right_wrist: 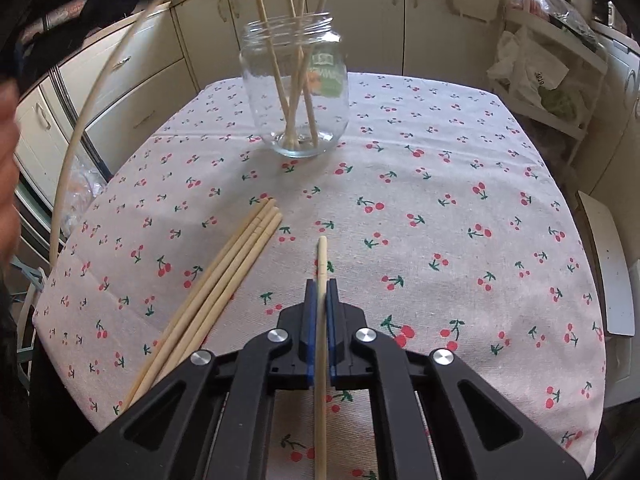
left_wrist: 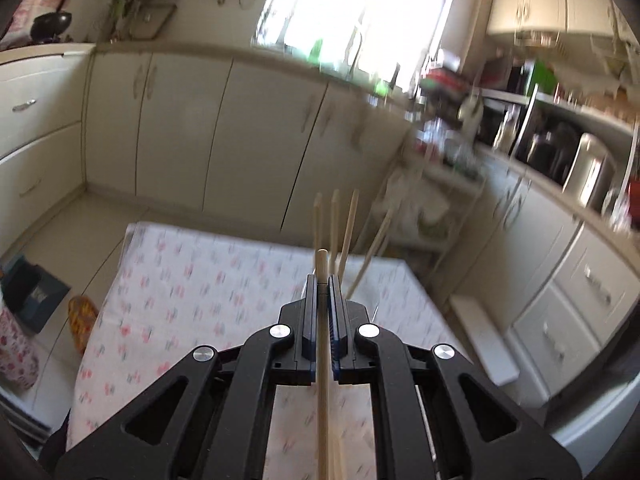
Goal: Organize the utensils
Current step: 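Lift the chopstick with the left tool while the right tool grasps another loose chopstick, then carry the chopstick over the jar mouth and open the left tool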
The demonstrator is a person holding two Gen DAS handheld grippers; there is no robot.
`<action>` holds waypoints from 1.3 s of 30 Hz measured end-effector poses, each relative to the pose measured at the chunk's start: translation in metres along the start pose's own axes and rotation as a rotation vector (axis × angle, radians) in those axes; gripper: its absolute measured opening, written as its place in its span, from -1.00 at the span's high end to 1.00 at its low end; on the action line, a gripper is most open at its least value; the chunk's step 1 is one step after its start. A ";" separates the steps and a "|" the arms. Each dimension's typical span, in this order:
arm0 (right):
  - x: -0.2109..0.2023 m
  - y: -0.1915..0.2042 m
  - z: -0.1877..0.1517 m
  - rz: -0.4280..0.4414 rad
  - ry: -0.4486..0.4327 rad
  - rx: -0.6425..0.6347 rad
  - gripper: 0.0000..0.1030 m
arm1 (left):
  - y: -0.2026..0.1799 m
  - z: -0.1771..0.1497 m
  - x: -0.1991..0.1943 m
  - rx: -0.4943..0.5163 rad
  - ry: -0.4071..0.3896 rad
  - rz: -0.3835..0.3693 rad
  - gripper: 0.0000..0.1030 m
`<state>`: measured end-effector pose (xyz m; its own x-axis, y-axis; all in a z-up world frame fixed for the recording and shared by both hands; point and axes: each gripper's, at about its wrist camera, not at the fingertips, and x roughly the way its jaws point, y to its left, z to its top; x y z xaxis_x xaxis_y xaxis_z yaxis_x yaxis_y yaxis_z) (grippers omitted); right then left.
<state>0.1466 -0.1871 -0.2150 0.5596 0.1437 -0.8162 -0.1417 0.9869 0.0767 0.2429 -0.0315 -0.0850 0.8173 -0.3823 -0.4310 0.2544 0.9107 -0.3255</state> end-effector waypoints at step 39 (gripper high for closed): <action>0.001 -0.011 0.000 0.081 -0.027 0.063 0.89 | -0.051 0.047 0.081 0.105 -0.358 0.125 0.90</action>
<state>0.1484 -0.1976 -0.2167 0.5706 0.2244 -0.7900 -0.1366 0.9745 0.1781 0.3204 -0.1017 -0.0632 0.9692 -0.2061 -0.1349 0.1782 0.9648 -0.1934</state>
